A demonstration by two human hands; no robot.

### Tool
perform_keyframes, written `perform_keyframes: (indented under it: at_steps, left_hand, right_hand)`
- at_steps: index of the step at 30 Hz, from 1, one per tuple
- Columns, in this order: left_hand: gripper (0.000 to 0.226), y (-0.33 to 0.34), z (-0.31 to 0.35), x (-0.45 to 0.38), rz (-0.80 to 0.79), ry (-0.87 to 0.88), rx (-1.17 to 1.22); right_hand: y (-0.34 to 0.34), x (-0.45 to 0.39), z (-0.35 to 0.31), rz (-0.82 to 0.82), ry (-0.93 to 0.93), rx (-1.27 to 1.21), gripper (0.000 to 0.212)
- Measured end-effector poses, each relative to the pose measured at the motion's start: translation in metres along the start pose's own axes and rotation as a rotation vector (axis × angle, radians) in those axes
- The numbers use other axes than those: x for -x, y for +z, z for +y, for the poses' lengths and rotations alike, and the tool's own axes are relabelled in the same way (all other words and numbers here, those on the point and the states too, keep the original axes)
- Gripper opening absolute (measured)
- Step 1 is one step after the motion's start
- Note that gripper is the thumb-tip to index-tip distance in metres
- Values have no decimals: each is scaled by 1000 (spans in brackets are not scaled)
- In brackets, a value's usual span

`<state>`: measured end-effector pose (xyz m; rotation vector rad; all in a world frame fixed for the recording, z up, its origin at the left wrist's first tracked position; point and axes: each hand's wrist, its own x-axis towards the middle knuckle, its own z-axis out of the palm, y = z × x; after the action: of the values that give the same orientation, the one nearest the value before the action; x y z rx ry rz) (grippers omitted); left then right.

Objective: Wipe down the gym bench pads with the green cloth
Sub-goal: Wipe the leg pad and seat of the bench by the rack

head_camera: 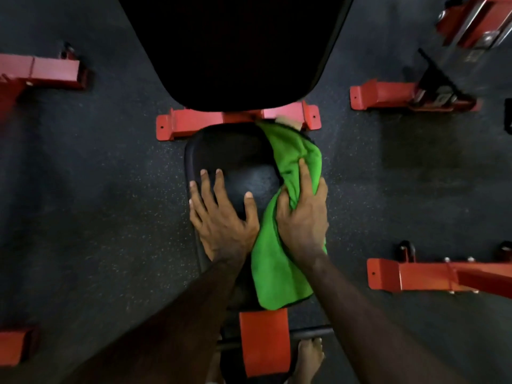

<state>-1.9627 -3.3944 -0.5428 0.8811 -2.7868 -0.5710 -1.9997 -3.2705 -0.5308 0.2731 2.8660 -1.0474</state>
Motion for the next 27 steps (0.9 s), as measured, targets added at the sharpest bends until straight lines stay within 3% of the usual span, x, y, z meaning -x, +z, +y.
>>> perform_keyframes:
  at_steps: [9,12,17,20,23,27]
  left_hand:
    - [71,-2,1,1,15,4,20]
    - [70,0,0,-1,23,18,36]
    - [69,2,-1,1,29,10,53]
    - [67,1,-2,1,33,29,85]
    - [64,-2,-3,2,74,24,136]
    - [65,-16,-18,-3,208,15,598]
  right_hand:
    - [-19,110,31,-3,16,-24,70]
    - [-16,80,26,-54,-15,31,74]
    - [-1,34,7,13,23,72,71]
    - [-1,61,11,27,-95,188,67]
    - [-7,100,29,-72,-259,299,68]
    - [-20,99,43,-177,-458,389,73]
